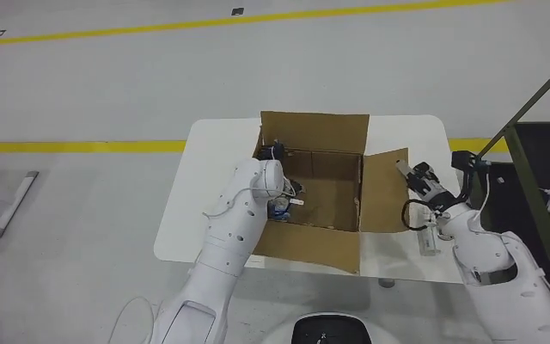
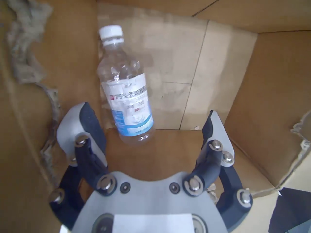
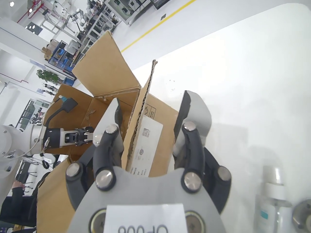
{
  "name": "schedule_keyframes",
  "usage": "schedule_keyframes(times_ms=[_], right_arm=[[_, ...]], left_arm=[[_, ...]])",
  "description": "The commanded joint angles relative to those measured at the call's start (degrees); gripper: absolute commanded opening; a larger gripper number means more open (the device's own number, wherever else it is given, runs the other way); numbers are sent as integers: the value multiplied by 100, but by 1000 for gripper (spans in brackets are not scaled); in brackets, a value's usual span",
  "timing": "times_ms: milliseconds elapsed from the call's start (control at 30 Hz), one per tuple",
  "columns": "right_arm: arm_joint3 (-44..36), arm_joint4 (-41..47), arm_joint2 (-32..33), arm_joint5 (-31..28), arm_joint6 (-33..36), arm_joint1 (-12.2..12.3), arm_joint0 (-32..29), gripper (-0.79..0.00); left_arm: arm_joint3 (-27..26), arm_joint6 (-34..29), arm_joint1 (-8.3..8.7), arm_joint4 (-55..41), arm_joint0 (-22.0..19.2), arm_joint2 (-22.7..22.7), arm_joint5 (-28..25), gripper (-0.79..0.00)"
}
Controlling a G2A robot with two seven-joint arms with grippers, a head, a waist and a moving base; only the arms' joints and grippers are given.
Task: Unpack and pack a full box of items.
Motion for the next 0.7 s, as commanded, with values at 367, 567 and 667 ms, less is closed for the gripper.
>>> schedule_keyframes(times_ms=[367,567,667], right_arm=[[-609,-3165,753,443,1315,296,-559,0],[-627,-3921,432,-38,2292,361,-674,0],[-632,-3969,395,-27,2297,361,-665,0]], left_arm=[[-2397,-548,216,343,715,-455,-392,0],[-2792,-588,253,300,894,-532,-528,0],[-2807,-560,258,296,902,-520,-565,0]])
